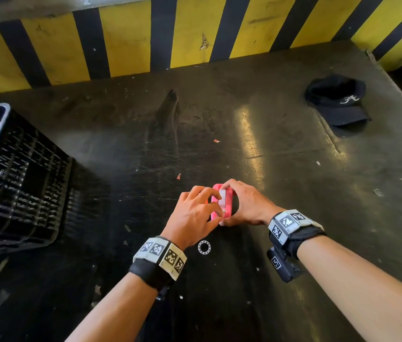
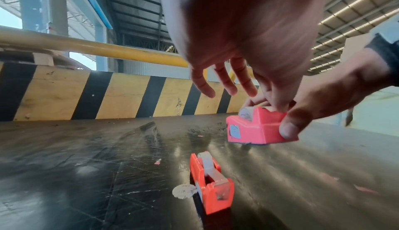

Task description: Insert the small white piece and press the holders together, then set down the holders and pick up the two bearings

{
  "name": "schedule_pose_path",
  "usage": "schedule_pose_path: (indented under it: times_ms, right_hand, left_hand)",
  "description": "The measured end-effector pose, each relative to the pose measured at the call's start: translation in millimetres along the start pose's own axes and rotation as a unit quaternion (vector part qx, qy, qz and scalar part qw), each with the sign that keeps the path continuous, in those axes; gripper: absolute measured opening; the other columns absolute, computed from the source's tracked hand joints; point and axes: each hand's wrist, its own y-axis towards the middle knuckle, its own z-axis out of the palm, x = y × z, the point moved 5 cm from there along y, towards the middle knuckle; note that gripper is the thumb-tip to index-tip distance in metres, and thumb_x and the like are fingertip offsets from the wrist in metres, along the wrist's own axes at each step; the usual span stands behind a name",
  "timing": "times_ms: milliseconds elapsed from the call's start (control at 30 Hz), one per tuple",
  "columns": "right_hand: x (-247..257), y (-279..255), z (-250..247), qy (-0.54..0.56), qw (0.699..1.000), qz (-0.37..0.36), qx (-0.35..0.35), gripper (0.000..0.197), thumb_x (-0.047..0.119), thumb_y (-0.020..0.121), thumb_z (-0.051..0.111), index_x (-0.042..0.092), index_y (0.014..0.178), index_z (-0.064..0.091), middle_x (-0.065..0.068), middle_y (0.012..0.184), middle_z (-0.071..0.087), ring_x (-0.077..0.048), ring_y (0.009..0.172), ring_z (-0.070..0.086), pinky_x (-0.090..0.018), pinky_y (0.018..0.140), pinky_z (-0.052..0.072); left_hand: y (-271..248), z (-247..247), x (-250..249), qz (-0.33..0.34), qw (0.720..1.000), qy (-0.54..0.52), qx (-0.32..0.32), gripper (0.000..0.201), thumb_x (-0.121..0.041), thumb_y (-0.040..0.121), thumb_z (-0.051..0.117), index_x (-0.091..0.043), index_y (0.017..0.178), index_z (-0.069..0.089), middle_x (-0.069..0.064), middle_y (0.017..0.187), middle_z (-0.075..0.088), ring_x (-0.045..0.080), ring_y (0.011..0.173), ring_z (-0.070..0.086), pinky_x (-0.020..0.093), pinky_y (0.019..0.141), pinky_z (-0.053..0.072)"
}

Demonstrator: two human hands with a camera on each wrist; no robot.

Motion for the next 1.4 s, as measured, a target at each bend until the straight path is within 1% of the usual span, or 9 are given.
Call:
schedule_pose_path:
  times_ms: [133, 300, 467, 666, 1000, 1166, 1266, 1333, 1400]
  right_hand:
    - [2, 1, 4, -0.002, 1.0, -0.003, 0.004, 0.091, 0.051, 0.052, 0.096, 0.035, 0.126, 0.046, 0.005, 0.129, 0.055, -0.019, 0.116, 0.056, -0.036, 0.092, 0.049]
    - [-3, 2, 3, 0.008, 1.0, -0.004, 0.009, 0.099, 0.047, 0.053, 0.097, 0.04, 0.132, 0.038, 0.002, 0.133, 0.053, -0.022, 0.121, 0.055, -0.039, 0.097, 0.051]
    - [-14, 10, 3, -0.015, 1.0, 0.011, 0.021, 0.127, 0.039, 0.06, 0.097, 0.028, 0.159, 0.019, -0.006, 0.157, 0.039, -0.026, 0.142, 0.043, -0.043, 0.115, 0.04]
    - [-22, 32, 16, -0.057, 0.997, 0.039, 0.03, 0.121, 0.034, 0.058, 0.095, 0.021, 0.156, 0.025, -0.005, 0.156, 0.036, -0.028, 0.137, 0.047, -0.043, 0.113, 0.043]
    - [-35, 48, 34, -0.088, 0.994, 0.063, 0.028, 0.118, 0.021, 0.063, 0.094, 0.027, 0.156, 0.02, -0.001, 0.162, 0.031, -0.032, 0.132, 0.054, -0.043, 0.103, 0.051]
    - [-25, 47, 33, -0.095, 0.993, 0.062, 0.044, 0.128, 0.036, 0.064, 0.096, 0.027, 0.161, 0.013, -0.001, 0.167, 0.015, -0.032, 0.148, 0.035, -0.052, 0.114, 0.043]
    - [-2, 41, 26, -0.103, 0.994, 0.003, -0.035, 0.102, 0.048, 0.07, 0.087, 0.022, 0.153, 0.034, -0.004, 0.158, 0.033, -0.028, 0.142, 0.043, -0.053, 0.11, 0.046]
    - [15, 31, 28, -0.12, 0.987, -0.061, -0.084, 0.06, 0.045, 0.077, 0.08, 0.022, 0.127, 0.056, -0.001, 0.13, 0.056, -0.023, 0.113, 0.059, -0.045, 0.095, 0.054]
    - [26, 20, 39, -0.124, 0.984, -0.104, -0.069, 0.028, 0.04, 0.082, 0.074, 0.025, 0.1, 0.059, 0.006, 0.101, 0.059, -0.016, 0.086, 0.059, -0.036, 0.078, 0.053]
  left_hand:
    - [-4, 6, 1, -0.02, 0.999, 0.024, 0.006, 0.013, -0.04, 0.09, 0.066, -0.039, 0.096, 0.078, -0.004, 0.149, 0.05, 0.026, 0.139, 0.041, 0.05, 0.105, 0.042]
    - [-3, 7, -2, -0.039, 0.997, 0.026, 0.055, 0.027, -0.026, 0.092, 0.062, -0.04, 0.109, 0.077, -0.003, 0.161, 0.035, 0.025, 0.147, 0.027, 0.051, 0.111, 0.036]
    - [-8, -1, 22, -0.09, 0.994, -0.054, 0.012, 0.024, -0.014, 0.089, 0.062, -0.031, 0.095, 0.078, -0.004, 0.145, 0.054, 0.023, 0.138, 0.043, 0.049, 0.103, 0.046]
    - [-31, 12, 69, -0.16, 0.984, -0.078, 0.014, 0.022, -0.015, 0.094, 0.058, -0.029, 0.089, 0.074, -0.007, 0.121, 0.063, 0.016, 0.112, 0.057, 0.041, 0.094, 0.052]
    - [-52, 48, 100, -0.211, 0.97, -0.092, 0.075, 0.019, -0.023, 0.093, 0.061, -0.03, 0.108, 0.071, -0.004, 0.113, 0.066, 0.018, 0.105, 0.061, 0.046, 0.091, 0.055]
    - [-42, 48, 98, -0.203, 0.971, -0.089, 0.09, 0.02, -0.027, 0.095, 0.062, -0.031, 0.114, 0.068, -0.004, 0.119, 0.065, 0.016, 0.109, 0.061, 0.043, 0.093, 0.055]
    - [-37, 45, 99, -0.203, 0.971, -0.088, 0.089, 0.024, -0.03, 0.094, 0.064, -0.032, 0.118, 0.064, -0.004, 0.121, 0.065, 0.016, 0.111, 0.062, 0.043, 0.094, 0.056]
    - [-39, 45, 101, -0.222, 0.964, -0.09, 0.115, 0.03, -0.033, 0.093, 0.067, -0.032, 0.123, 0.061, -0.004, 0.124, 0.063, 0.016, 0.113, 0.062, 0.042, 0.095, 0.056]
    - [-46, 51, 104, -0.249, 0.951, -0.093, 0.16, 0.042, -0.039, 0.088, 0.072, -0.033, 0.127, 0.058, -0.004, 0.126, 0.061, 0.017, 0.114, 0.061, 0.042, 0.096, 0.055]
